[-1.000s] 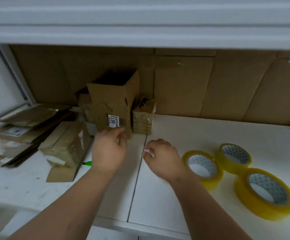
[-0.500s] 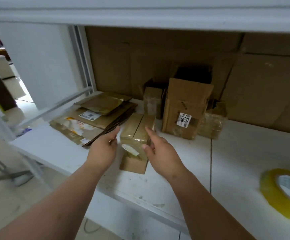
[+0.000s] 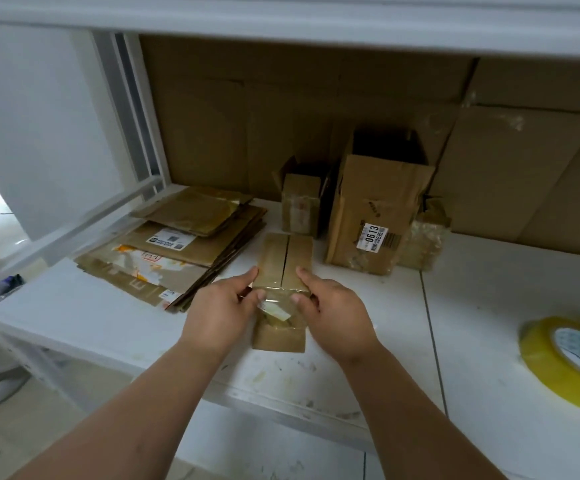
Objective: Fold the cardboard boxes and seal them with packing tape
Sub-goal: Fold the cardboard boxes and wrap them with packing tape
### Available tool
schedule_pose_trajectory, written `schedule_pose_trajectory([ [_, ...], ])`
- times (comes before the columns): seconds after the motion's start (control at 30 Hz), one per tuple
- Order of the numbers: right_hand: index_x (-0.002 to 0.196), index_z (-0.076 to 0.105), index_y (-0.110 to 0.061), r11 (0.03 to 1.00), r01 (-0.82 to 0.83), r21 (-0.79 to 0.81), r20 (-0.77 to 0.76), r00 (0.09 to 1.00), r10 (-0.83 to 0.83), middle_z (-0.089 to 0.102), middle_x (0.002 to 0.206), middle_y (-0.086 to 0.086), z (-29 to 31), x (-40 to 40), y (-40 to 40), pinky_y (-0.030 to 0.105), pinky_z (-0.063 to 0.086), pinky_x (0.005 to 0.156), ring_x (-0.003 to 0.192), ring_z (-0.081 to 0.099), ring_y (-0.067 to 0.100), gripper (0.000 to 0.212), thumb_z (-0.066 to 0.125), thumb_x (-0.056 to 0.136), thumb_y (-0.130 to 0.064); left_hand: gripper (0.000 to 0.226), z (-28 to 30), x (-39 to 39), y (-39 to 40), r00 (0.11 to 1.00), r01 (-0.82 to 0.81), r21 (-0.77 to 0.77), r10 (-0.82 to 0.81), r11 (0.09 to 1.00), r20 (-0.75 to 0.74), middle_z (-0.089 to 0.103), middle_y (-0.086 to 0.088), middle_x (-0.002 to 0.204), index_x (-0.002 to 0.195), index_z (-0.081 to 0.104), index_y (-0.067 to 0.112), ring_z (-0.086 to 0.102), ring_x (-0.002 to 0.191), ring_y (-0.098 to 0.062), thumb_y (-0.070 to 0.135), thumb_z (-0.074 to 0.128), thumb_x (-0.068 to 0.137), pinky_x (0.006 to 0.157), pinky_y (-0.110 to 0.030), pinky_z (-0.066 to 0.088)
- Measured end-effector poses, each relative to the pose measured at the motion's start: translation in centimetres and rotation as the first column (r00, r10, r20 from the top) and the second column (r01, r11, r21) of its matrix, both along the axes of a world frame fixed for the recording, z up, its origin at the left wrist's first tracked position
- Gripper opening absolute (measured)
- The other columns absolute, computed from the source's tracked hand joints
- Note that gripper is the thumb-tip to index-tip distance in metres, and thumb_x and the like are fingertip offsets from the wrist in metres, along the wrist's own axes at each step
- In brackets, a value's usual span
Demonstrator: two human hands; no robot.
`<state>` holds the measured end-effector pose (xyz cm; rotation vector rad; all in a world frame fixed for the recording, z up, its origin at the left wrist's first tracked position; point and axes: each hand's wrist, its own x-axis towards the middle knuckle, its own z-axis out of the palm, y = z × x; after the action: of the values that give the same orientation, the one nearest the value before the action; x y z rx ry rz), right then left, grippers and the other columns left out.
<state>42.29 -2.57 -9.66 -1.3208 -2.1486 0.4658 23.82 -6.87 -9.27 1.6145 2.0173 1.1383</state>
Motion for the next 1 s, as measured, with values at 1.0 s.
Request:
schedule_pose_trajectory([
  [1.0,0.123,0.056,-0.022,0.821,0.012,-0.571,-0.753,0.391,-0.529,0.072,0.107,0.004,0.6,14.5,-5.5,0.032,0.049,0.076,0.092,0.070,0.013,0.028,0.061,0.096,-0.021,0.079,4.1,15.4,-0.4,0.530,0.369,-0.056,-0.160,0.928,0.833,0.059,0.005,0.130,0.149,0.034,0.045,0.066,0.106,-0.024,0.025,0.076,0.085,0.069,-0.036,0.059],
])
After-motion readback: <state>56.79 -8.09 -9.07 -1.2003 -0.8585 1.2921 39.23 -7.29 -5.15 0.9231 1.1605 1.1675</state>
